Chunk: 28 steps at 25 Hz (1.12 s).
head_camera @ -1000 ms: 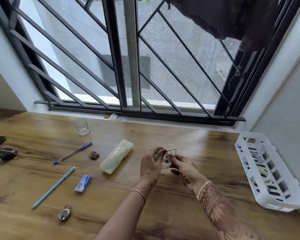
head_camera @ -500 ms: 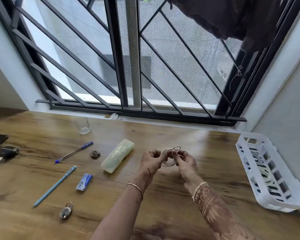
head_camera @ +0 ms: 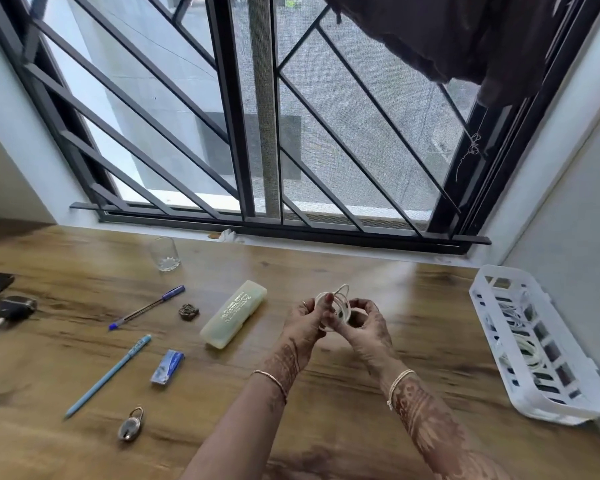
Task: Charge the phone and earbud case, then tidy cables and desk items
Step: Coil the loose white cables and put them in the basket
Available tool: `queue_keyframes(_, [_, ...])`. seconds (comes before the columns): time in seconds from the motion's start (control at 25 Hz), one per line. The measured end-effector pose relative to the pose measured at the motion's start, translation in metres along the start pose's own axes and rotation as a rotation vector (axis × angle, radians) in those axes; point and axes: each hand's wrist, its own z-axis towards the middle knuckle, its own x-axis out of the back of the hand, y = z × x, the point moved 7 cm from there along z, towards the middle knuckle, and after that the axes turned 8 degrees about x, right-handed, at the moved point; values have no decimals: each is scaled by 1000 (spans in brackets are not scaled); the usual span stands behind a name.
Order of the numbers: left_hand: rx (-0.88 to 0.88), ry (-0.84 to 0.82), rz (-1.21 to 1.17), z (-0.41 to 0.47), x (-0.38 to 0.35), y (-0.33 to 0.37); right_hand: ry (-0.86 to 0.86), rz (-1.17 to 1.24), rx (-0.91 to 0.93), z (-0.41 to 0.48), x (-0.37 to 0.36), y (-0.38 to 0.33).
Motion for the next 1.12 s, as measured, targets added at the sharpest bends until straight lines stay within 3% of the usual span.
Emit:
queue_keyframes(0.32, [-97,78,26,-1,10,9,-6,-73,64,2,-3,-12])
queue_keyframes(0.64, [-255,226,154,-5,17,24,46,101,4,4,-11,-7])
queue_keyframes(0.76, [-266,243,169,-6,17,24,29,-123,110,3,-13,-12])
queue_keyframes(1.0, [-304,303,344,-5,15,24,45,-869,417,0,-18,-41])
queue_keyframes(1.12, [-303,335,354,-9,17,25,15,-1029,474,0,-22,-48])
